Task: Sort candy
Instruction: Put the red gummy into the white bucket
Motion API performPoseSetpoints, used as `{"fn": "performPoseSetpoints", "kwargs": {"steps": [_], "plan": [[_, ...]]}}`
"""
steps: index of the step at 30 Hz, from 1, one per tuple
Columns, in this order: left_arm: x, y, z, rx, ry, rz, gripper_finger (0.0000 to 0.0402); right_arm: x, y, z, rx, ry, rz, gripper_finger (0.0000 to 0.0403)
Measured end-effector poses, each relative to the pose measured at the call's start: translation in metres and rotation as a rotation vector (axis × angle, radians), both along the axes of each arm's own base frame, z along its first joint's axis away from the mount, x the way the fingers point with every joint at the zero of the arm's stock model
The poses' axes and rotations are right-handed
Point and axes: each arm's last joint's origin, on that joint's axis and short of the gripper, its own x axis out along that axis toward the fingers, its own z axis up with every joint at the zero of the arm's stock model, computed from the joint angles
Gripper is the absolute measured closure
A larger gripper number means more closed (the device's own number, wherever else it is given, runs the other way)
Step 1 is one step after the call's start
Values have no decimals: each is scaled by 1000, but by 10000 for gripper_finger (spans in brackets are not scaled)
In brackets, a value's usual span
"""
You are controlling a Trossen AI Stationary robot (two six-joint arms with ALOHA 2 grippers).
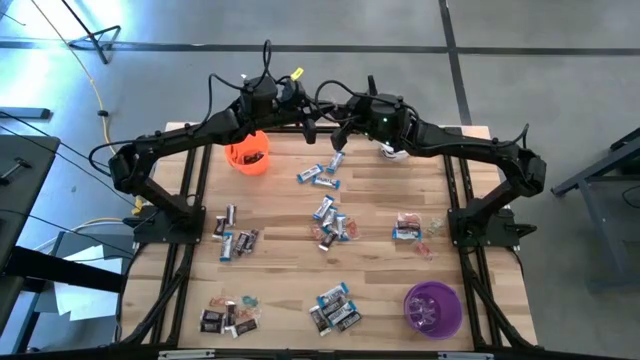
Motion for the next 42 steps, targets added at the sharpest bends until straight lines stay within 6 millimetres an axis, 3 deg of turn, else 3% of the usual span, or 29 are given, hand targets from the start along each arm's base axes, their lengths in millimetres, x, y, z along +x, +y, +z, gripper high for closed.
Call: {"fn": "performPoseSetpoints", "kwargs": {"steps": [15, 22, 30, 36, 42], "plan": [[0, 2, -1, 73, 35, 69, 396, -1, 0, -3, 33, 17, -12, 402], [1, 0, -1, 199, 85, 62, 342, -1, 0, -4, 35, 23, -12, 403], [0, 1, -1, 215, 90, 66, 276, -2, -1, -6, 42, 42, -17, 402], [-5, 5, 3, 308, 131, 134, 262, -8, -3, -7, 42, 92, -72, 402], [-14, 10, 8, 371, 182, 229, 261, -30, -6, 4, 77, 117, -122, 402]]}}
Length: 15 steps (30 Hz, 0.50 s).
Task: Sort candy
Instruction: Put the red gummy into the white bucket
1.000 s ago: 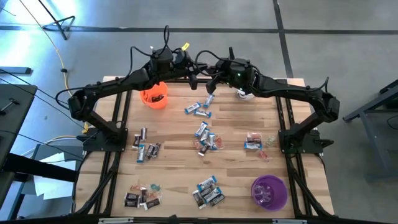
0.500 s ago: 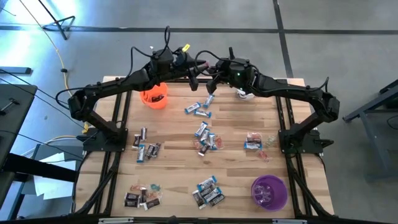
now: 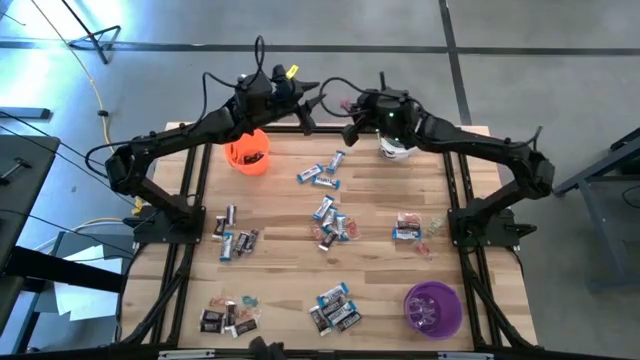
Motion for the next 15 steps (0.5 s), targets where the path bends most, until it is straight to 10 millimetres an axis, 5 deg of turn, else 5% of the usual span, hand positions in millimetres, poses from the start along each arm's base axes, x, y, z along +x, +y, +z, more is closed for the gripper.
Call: {"fn": "performPoseSetpoints", "kwargs": {"steps": [9, 15], "plan": [[-16, 20, -9, -18, 112, 272, 261, -77, -1, 8, 183, 190, -297, 402], [-22, 28, -11, -58, 96, 318, 261, -115, -15, -7, 415, 259, -515, 402]]}}
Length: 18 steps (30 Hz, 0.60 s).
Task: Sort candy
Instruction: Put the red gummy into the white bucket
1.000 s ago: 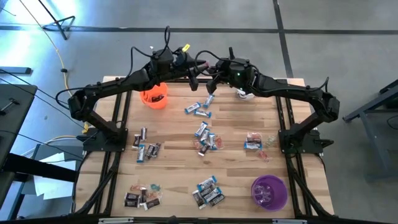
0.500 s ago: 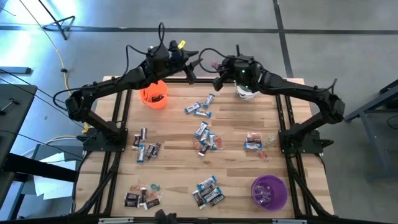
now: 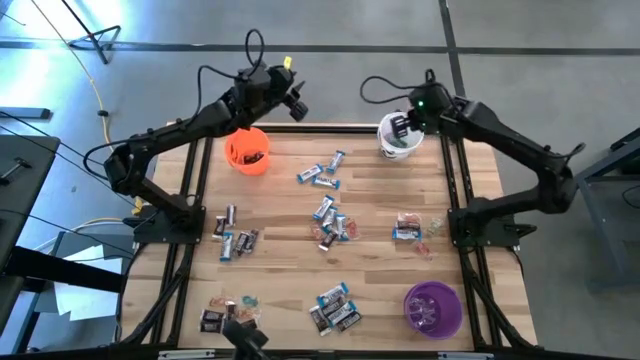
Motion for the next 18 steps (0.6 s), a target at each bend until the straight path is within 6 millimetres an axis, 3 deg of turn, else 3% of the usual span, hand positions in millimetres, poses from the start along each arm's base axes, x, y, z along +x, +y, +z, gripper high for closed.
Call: {"fn": "performPoseSetpoints", "kwargs": {"steps": [11, 18], "plan": [[0, 1, 1, -17, -32, 9, 261, -19, -40, -24, 133, -92, -48, 399], [0, 1, 0, -35, -50, 13, 261, -15, -55, -36, 202, -107, 14, 336]]}}
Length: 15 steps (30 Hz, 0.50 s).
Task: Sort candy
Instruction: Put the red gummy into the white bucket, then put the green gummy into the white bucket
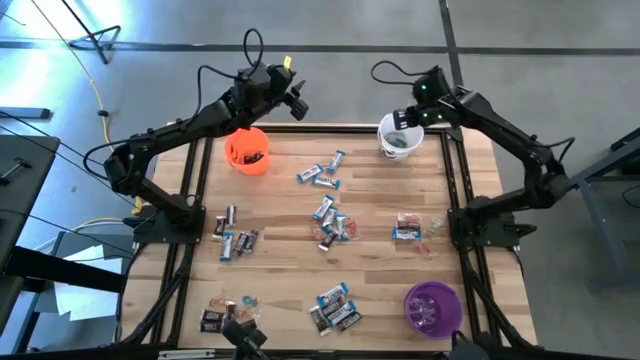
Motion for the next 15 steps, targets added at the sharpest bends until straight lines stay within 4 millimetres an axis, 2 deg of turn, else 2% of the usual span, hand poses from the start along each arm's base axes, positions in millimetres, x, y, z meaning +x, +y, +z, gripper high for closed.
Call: {"fn": "performPoseSetpoints", "kwargs": {"steps": [4, 8, 11, 15], "plan": [[0, 0, 0, -3, 5, 0, 261, 1, -1, -3, 10, 19, 12, 295], [0, 0, 0, -2, 5, 0, 261, -1, 3, -4, 68, 17, 27, 275], [0, 0, -2, -13, 24, 0, 261, -4, 12, -7, 205, 21, 52, 273], [-5, -4, -10, -76, 107, 1, 261, -11, 39, -16, 465, 130, 103, 272]]}}
